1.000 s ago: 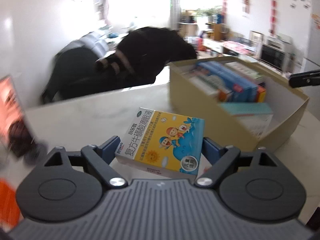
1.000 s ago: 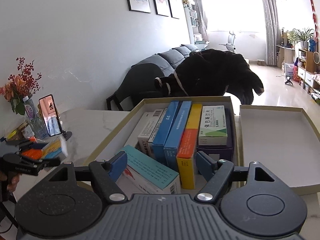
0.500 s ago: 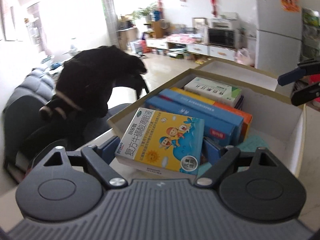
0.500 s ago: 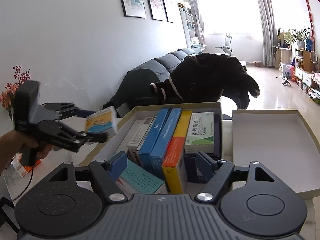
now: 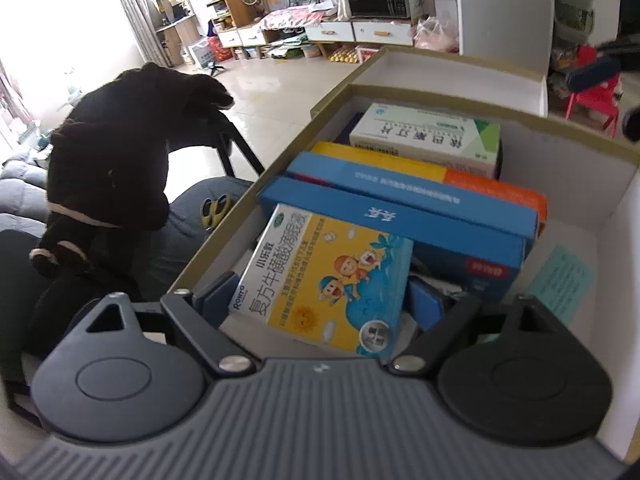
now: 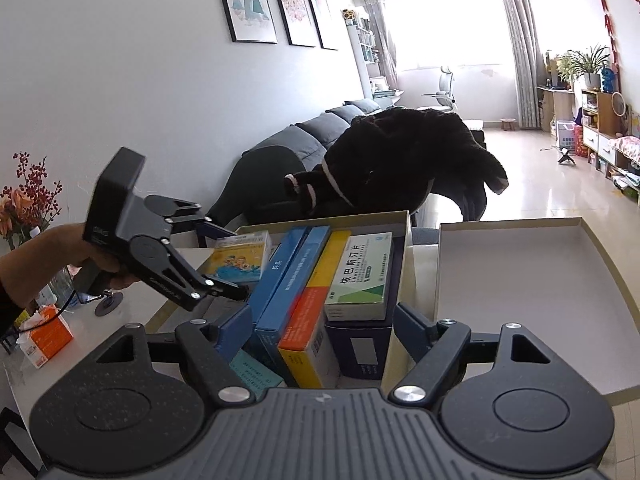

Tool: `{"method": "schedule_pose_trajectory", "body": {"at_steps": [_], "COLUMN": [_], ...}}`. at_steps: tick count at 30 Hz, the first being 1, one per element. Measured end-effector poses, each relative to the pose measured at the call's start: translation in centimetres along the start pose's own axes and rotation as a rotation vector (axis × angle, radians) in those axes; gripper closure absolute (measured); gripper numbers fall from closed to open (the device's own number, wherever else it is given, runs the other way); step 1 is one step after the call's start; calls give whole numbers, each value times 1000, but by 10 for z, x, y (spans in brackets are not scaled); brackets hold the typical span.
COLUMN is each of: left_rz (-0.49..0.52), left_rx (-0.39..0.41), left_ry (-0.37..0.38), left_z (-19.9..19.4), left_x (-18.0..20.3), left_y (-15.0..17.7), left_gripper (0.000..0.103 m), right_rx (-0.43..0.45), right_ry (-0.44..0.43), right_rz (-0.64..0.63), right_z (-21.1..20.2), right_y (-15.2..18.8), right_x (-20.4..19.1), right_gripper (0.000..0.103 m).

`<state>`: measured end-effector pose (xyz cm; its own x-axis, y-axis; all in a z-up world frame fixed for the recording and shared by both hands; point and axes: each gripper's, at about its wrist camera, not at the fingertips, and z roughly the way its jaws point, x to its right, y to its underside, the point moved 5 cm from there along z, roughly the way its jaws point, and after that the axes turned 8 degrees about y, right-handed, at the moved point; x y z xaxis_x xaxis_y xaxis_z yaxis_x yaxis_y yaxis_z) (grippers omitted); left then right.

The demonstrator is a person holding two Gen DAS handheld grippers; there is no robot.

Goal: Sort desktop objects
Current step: 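Lower the cartoon box into the beige box and open the left tool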

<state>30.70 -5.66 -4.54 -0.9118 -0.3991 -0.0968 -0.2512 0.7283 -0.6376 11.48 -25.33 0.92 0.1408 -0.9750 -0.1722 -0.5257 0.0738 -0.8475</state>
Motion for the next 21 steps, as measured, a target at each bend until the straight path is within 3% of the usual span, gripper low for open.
{"method": "schedule_pose_trajectory", "body": {"at_steps": [9,17,21], "left_rz": [-35,12,-12], "left_rx": [40,74,102], "left_ry": [12,-42,-50], "left_z": [-1,-4,-14], "left_x": [-11,-3,-1], "left_y": [8,5,7], "left_gripper": [12,11,11], "right_rx": [-1,-4,-1], "right_ry": [-25,-7,-6], "right_rz": [-5,-11,-21], "right_z": [4,-3,-5], "right_y": [-2,-4,-5], "right_x": [-5,-7,-12], "right_gripper": [23,22,21]}}
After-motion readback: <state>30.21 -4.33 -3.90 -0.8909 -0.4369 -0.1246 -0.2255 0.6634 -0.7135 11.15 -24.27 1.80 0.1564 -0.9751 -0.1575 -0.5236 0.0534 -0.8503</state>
